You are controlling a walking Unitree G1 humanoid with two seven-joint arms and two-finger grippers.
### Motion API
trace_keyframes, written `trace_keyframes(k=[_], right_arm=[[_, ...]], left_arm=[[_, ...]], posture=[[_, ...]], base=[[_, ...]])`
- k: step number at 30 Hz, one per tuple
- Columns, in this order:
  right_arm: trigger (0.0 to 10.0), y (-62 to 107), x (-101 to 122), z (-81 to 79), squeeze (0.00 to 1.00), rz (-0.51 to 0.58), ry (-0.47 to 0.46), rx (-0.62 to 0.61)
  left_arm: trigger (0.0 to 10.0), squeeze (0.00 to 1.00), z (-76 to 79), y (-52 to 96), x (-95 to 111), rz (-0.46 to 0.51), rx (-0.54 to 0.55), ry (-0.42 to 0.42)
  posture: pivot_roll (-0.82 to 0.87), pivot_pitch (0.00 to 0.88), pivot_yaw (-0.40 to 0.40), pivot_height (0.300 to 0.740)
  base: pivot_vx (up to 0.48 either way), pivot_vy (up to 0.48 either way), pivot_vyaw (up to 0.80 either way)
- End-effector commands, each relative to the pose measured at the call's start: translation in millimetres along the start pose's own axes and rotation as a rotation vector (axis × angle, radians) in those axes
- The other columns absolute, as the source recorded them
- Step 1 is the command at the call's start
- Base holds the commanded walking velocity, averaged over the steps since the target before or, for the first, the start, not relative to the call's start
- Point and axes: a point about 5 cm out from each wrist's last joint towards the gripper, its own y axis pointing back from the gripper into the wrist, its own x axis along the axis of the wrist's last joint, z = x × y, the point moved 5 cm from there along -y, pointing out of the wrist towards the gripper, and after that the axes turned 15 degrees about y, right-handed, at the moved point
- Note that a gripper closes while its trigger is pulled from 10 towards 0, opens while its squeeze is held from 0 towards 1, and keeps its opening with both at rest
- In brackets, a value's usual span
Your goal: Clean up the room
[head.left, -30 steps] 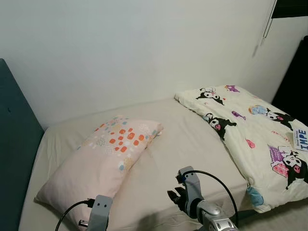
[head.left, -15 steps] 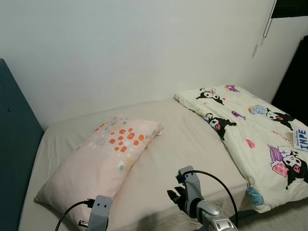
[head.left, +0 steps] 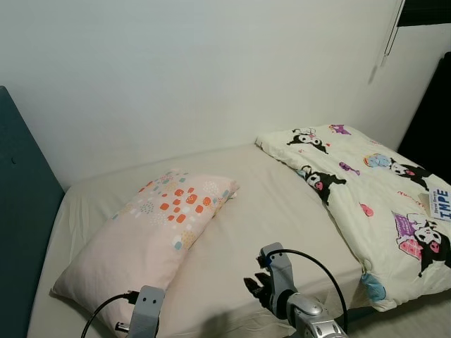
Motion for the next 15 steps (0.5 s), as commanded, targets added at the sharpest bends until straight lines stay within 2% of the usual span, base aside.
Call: trace_keyframes(k=[1,15], right_arm=[[10.0,-1.5,5.1,-0.4,0.00,0.023,-0.011,-0.008],[10.0,-1.4,5.6,-0.4,0.00,0.028,-0.022,-0.011]], left_arm=[[10.0,0.00,0.5,0.5,-0.8,0.000,0.004,0.007],[10.0,0.00,0.4,-0.1,0.1,0.002,0.006,0.008]], posture=[[-0.06,0.000,0.000,0.738],[-0.06,0.000,0.002,0.738]], base=[[0.000,0.000,0.00],[0.000,0.000,0.00]])
